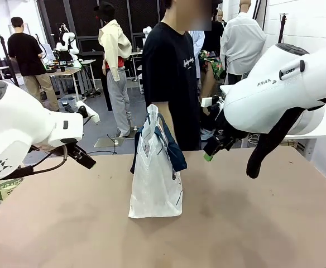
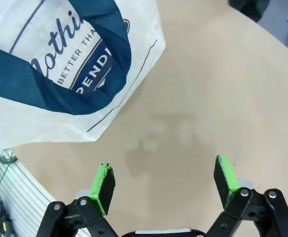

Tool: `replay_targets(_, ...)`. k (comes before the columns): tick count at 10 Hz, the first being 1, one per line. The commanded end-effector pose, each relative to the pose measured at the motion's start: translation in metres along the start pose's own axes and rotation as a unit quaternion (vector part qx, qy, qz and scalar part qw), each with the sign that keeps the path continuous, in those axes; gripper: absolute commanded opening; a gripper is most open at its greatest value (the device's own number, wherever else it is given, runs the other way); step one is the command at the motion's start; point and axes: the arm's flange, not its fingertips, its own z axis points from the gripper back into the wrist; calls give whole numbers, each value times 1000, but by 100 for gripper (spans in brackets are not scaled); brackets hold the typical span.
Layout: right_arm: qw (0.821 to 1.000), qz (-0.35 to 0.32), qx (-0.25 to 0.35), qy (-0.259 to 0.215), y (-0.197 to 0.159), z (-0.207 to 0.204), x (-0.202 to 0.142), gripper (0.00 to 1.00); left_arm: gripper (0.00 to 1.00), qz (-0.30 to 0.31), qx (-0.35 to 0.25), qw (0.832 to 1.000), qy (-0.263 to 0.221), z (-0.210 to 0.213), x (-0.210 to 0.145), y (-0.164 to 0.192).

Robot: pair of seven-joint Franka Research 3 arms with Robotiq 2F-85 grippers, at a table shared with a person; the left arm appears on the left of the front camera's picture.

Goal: Transfer purchased items from the store into the shopping bag.
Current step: Open the Reusable shopping bag in the center of the table.

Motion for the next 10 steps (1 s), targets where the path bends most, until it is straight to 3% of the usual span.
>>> replay_targets(1, 1000, -2, 7, -11, -2, -7, -9, 100, 100, 13, -4, 1000, -11, -5, 1, 0)
replay_targets(4, 1000, -7, 4, 0, 0, -3, -4, 100, 100, 5, -1, 1000, -2, -3, -1, 3)
replay_targets(6, 999, -47, 10, -12, -4, 11, 16, 100, 100, 74, -31, 991, 106, 9, 24, 10)
replay_targets(9, 996, -90, 16, 5, -7, 30, 66, 100, 100, 143, -86, 977, 132, 35, 61, 17)
replay_targets(10, 993, -115, 8, 32, -6, 35, 89, 100, 100, 164, -88, 975, 124, 36, 74, 19)
